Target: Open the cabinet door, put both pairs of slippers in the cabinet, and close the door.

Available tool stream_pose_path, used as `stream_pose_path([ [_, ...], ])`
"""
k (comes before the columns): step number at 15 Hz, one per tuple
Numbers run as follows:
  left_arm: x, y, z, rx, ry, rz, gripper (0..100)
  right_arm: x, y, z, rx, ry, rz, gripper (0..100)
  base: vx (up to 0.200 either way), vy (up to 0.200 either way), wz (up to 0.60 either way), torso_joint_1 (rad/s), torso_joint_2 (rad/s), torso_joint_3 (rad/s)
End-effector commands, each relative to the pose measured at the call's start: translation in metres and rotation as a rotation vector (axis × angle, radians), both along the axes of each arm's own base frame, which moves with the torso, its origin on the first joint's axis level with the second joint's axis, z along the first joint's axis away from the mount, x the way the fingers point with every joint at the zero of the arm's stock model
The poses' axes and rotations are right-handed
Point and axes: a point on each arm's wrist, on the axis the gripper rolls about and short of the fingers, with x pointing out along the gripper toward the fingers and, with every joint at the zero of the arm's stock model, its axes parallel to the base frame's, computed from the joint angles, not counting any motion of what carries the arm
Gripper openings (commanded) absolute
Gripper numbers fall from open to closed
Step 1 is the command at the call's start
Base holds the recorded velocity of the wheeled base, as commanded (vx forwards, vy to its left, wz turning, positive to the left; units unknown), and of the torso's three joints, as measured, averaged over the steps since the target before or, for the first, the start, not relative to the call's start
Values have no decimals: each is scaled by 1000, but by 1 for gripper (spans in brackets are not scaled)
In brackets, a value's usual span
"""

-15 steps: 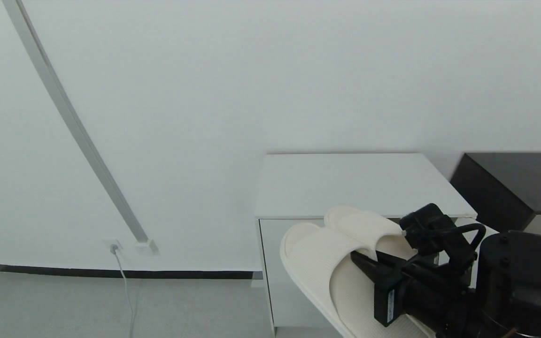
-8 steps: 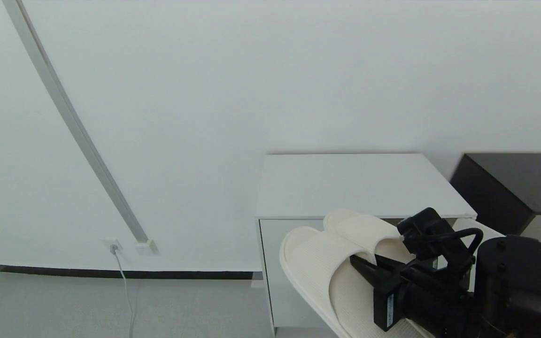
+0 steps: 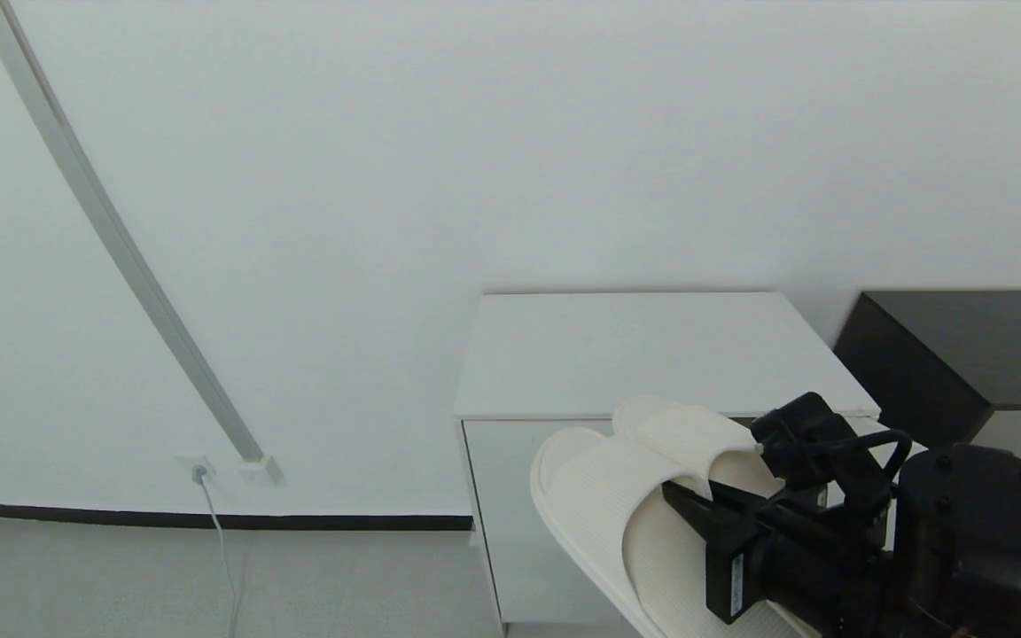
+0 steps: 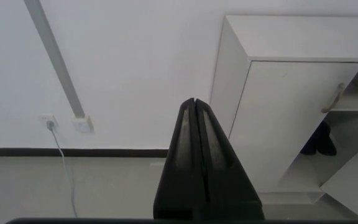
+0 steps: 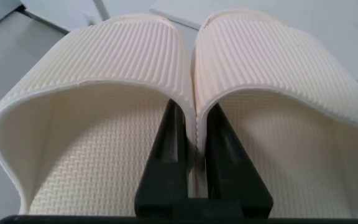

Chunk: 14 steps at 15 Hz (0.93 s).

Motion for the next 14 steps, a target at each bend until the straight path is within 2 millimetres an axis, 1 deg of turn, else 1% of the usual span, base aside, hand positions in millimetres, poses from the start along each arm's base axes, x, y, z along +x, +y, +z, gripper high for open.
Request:
stream_pose_path([
  [1, 0, 0, 0, 0, 1, 0, 0, 0, 1, 0, 8, 7, -1, 0, 0, -200, 0, -2, 7, 7],
  [6, 0, 0, 0, 0, 1, 0, 0, 0, 0, -2, 3, 12, -5, 0, 0, -200, 0, 2, 1, 1],
  [9, 0, 0, 0, 0, 1, 0, 0, 5, -1, -7, -15, 23, -26, 0, 0, -200, 0, -2, 2, 4],
  [14, 0, 0, 0, 2, 1, -2, 0, 4, -2, -11, -31, 29, -26, 0, 0, -200, 0, 2, 1, 4],
])
